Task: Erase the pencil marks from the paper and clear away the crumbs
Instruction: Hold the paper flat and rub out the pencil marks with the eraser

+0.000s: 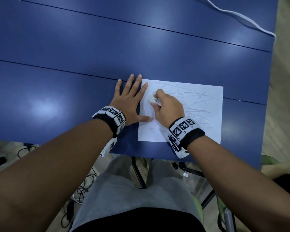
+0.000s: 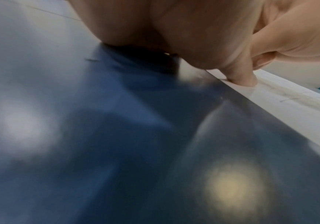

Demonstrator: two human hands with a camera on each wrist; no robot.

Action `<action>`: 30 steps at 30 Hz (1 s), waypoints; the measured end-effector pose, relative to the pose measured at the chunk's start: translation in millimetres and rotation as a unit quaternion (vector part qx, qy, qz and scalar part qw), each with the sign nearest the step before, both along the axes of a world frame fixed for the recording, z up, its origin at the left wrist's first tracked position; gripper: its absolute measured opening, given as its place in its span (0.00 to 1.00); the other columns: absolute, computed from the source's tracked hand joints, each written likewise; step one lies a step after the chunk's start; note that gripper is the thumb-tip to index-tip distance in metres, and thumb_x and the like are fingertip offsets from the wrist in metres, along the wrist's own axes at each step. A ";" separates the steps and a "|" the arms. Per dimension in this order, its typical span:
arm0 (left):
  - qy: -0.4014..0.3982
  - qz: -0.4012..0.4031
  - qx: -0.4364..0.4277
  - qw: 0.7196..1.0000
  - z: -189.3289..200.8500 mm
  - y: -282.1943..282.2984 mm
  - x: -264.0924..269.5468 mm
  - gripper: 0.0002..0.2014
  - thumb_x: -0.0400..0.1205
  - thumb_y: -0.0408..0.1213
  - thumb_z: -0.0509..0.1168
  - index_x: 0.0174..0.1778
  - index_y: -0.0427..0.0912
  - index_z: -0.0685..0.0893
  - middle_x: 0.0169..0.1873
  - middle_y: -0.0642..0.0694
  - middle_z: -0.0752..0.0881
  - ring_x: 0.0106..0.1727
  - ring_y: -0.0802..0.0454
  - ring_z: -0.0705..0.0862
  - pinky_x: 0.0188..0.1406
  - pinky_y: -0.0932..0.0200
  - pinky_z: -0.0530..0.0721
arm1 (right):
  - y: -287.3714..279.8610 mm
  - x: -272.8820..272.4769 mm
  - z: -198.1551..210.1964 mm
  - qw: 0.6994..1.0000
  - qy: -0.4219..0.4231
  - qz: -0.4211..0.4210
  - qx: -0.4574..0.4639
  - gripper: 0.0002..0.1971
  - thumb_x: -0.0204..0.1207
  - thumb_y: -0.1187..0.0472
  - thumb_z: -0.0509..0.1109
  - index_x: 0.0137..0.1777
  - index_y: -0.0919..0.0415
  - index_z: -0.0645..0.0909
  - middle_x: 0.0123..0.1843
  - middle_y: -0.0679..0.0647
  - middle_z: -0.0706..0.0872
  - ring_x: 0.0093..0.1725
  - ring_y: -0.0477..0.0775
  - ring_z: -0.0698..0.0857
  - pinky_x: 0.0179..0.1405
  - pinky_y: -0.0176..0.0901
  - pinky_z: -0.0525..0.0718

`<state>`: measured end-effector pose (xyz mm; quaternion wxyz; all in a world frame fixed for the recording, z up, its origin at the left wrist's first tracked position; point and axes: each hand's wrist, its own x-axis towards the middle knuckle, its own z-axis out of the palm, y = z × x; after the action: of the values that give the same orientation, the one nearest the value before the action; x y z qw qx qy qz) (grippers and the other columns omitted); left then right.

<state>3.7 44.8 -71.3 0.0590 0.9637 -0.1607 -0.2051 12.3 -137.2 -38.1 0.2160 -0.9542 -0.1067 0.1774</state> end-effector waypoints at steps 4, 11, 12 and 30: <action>-0.002 0.001 -0.003 1.000 -1.0 -0.1 -0.4 0.62 0.69 0.85 0.48 0.90 0.47 0.38 0.88 0.44 0.32 0.88 0.41 0.31 0.83 0.26 0.36 | -0.6 0.8 1.7 1.000 -0.003 0.025 -0.008 0.09 0.81 0.53 0.66 0.56 0.56 0.74 0.51 0.51 0.87 0.48 0.59 0.84 0.41 0.49 0.81; -0.003 0.000 -0.002 1.000 0.3 0.3 -0.6 0.62 0.69 0.85 0.46 0.89 0.47 0.37 0.88 0.44 0.31 0.88 0.42 0.30 0.83 0.27 0.35 | 2.7 -5.2 2.7 0.998 0.017 0.048 -0.023 0.09 0.81 0.53 0.65 0.56 0.55 0.72 0.51 0.51 0.87 0.48 0.59 0.85 0.41 0.48 0.82; 0.000 0.001 -0.002 1.000 0.7 -0.4 -0.1 0.62 0.69 0.85 0.47 0.89 0.47 0.37 0.88 0.44 0.31 0.88 0.42 0.30 0.83 0.27 0.35 | 1.3 -3.9 2.3 0.999 0.013 0.032 -0.024 0.09 0.81 0.53 0.65 0.56 0.55 0.72 0.51 0.51 0.87 0.47 0.59 0.84 0.41 0.48 0.81; -0.002 0.001 0.001 1.000 -0.4 -0.6 -0.1 0.62 0.68 0.86 0.46 0.89 0.47 0.38 0.88 0.45 0.31 0.88 0.42 0.30 0.83 0.27 0.35 | 1.2 -7.7 -0.3 1.000 -0.001 0.001 -0.027 0.11 0.82 0.51 0.64 0.57 0.56 0.72 0.50 0.51 0.87 0.47 0.59 0.84 0.40 0.49 0.82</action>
<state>3.6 44.2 -71.8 0.0579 0.9644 -0.1597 -0.2028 4.6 -136.0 -38.4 0.1896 -0.9598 -0.1029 0.1794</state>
